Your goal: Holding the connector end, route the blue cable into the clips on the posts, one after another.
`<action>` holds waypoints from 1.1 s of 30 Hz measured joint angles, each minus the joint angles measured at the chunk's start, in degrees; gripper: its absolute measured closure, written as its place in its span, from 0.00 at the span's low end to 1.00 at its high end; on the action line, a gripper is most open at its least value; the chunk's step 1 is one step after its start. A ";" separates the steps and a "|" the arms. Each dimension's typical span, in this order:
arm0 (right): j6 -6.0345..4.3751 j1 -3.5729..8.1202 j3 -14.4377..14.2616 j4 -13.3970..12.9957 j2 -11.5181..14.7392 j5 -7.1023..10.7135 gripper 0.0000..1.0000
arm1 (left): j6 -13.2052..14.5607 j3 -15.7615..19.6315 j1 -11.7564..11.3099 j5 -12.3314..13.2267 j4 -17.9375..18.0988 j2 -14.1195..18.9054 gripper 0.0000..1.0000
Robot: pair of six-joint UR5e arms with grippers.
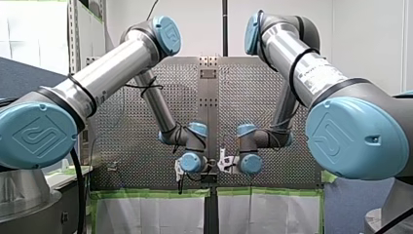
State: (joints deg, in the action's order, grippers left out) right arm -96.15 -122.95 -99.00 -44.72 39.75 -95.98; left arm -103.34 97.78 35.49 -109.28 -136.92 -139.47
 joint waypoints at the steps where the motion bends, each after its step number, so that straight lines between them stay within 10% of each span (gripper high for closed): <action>1: -0.13 0.24 -0.67 -0.68 -0.04 0.00 1.00 | 0.07 0.00 0.16 -0.05 0.39 -0.08 0.98; 33: -0.21 7.51 -9.41 -14.94 -6.07 -2.81 1.00 | 1.48 -2.47 8.66 -3.91 8.42 -9.67 0.98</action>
State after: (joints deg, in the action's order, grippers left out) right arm -96.36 -115.44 -108.40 -59.66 33.68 -98.79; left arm -101.86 95.31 44.15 -113.19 -128.50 -149.14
